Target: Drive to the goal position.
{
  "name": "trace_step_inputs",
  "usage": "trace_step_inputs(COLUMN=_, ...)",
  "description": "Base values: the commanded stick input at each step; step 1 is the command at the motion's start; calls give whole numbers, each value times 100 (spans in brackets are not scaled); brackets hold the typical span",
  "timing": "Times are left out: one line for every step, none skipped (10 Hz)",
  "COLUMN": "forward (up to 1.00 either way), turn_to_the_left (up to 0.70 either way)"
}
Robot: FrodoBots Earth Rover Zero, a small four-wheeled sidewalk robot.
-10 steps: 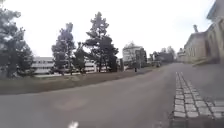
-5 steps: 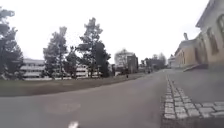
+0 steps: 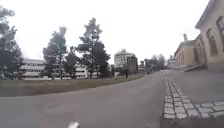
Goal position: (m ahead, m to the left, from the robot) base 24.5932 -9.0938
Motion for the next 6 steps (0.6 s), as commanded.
trace_step_inputs(forward=0, turn_to_the_left=-70)
trace_step_inputs(forward=0, turn_to_the_left=-70)
trace_step_inputs(forward=4, turn_to_the_left=-66)
trace_step_inputs(forward=70, turn_to_the_left=0)
trace_step_inputs(forward=70, turn_to_the_left=0)
trace_step_inputs(forward=70, turn_to_the_left=0)
